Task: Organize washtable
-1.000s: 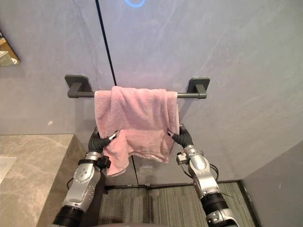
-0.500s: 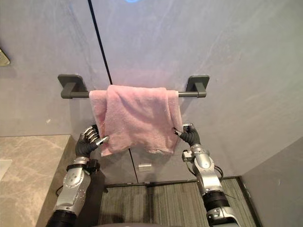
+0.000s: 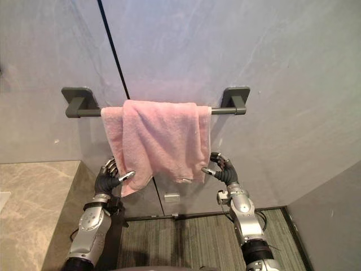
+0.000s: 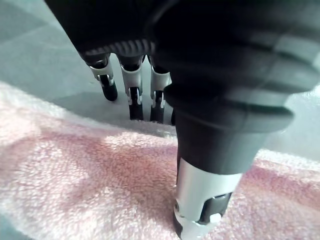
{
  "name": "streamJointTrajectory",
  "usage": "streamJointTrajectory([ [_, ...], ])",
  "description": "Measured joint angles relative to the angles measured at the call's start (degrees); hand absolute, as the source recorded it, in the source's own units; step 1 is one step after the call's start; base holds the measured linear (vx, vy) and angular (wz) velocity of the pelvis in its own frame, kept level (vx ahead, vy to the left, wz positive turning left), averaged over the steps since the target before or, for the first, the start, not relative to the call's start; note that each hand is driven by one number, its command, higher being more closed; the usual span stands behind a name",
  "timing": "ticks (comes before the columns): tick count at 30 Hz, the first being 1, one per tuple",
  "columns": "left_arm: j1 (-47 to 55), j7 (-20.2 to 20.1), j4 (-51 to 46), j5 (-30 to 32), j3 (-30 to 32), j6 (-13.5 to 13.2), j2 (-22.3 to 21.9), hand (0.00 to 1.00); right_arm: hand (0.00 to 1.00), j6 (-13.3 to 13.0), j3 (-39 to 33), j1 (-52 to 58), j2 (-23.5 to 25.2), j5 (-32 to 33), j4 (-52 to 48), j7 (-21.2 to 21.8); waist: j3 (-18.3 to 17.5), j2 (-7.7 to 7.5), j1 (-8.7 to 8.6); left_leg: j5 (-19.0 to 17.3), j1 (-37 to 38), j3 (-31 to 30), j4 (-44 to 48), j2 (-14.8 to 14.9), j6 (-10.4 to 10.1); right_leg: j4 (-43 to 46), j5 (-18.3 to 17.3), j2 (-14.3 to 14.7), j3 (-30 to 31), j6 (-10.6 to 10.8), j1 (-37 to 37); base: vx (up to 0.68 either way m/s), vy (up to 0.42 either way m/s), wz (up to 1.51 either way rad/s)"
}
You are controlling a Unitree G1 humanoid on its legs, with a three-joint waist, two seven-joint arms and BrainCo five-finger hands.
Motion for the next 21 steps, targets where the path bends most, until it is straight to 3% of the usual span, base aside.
streamJointTrajectory([
  [12,4.73,1.27,-0.18,-5.62,3.0,0.26,-2.68,0.0,0.0,0.02,-9.17,6.64,2.84,0.51,-6.47,-4.24,0.12,0.43,0.18,-0.01,-0.27,0.25,0.3,0.06,0.0,0.5,-0.03,-0.03,0.29,0.0,-0.5,-0.02,-0.008,-0.01],
  [21,6.92,2.66,-15.22,-5.43,19.33,-0.23,-4.71,0.0,0.0,-0.2,-25.47,8.66,0.93,0.37,-24.05,-6.48,0.26,0.94,0.01,-0.54,0.3,0.34,1.44,0.07,0.17,1.37,-0.17,-0.16,0.57,0.06,0.14,-0.02,-0.004,-0.01],
])
